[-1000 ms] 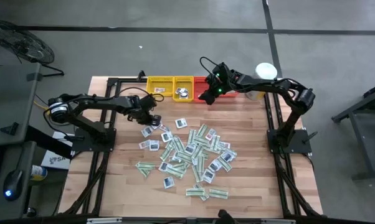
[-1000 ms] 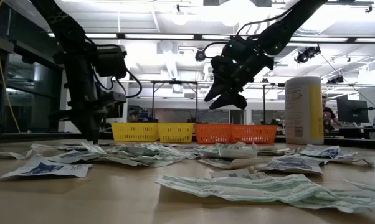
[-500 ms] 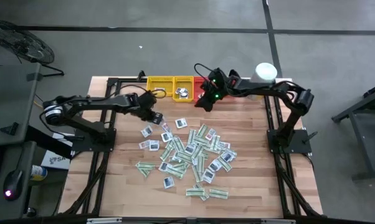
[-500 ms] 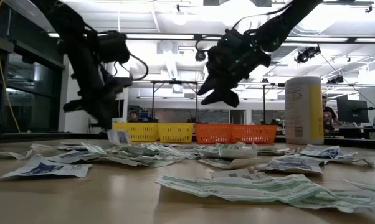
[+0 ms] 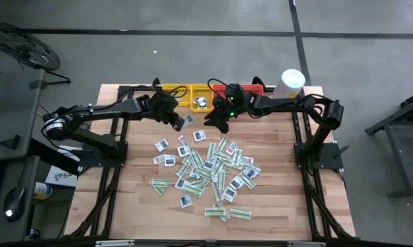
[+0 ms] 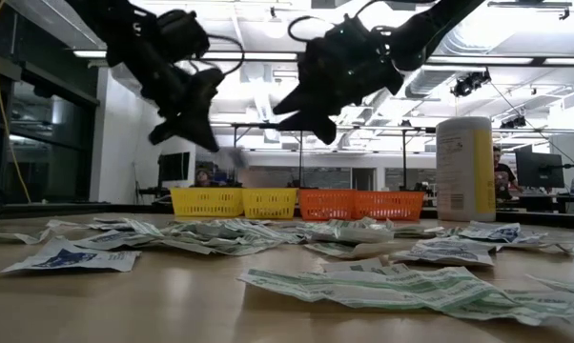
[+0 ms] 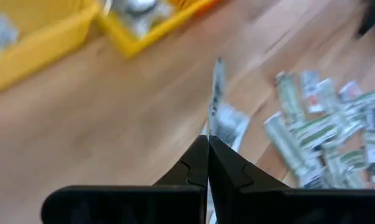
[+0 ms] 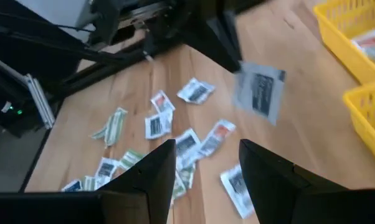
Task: Pick & Place First Aid Supplies
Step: Put the gray packet into the right yellow bin
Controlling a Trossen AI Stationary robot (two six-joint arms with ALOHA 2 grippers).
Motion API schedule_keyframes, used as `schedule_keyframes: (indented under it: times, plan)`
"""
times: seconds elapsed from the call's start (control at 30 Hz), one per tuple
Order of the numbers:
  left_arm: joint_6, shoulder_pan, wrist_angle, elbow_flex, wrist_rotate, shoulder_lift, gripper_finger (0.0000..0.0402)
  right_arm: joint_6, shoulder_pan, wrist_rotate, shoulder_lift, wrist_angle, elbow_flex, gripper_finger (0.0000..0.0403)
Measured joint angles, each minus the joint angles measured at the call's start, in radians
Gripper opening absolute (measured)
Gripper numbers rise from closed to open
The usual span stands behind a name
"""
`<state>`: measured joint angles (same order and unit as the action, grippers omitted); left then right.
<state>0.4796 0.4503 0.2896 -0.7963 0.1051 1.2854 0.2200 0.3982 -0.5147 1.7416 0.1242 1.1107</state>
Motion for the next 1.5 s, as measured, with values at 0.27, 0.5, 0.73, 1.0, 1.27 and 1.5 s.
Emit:
schedule_keyframes:
  times: [0.27, 0.5, 0.73, 1.0, 1.27, 1.5]
  plan:
    - [0.002, 0.002, -0.119, -0.023, -0.092, 0.006, 0.0000, 0.023, -0.014, 0.129, 0.000, 0.009, 0.000, 0.0169]
    - [0.041, 0.055, -0.131, -0.023, -0.081, 0.052, 0.0000, 0.048, -0.001, 0.197, 0.000, 0.008, 0.000, 0.0169]
    - [0.061, 0.102, -0.240, -0.023, -0.009, 0.127, 0.0000, 0.140, 0.019, 0.289, 0.000, -0.014, 0.000, 0.0169]
    - [0.084, 0.122, -0.245, -0.091, -0.032, 0.226, 0.0000, 0.202, 0.070, 0.341, 0.000, -0.134, 0.000, 0.0167]
    - [0.114, 0.126, -0.200, -0.220, -0.070, 0.374, 0.0000, 0.192, 0.106, 0.367, -0.026, -0.241, 0.000, 0.0155]
    - [0.183, 0.126, -0.148, -0.285, -0.086, 0.459, 0.0000, 0.108, 0.131, 0.443, -0.091, -0.376, 0.001, 0.0154]
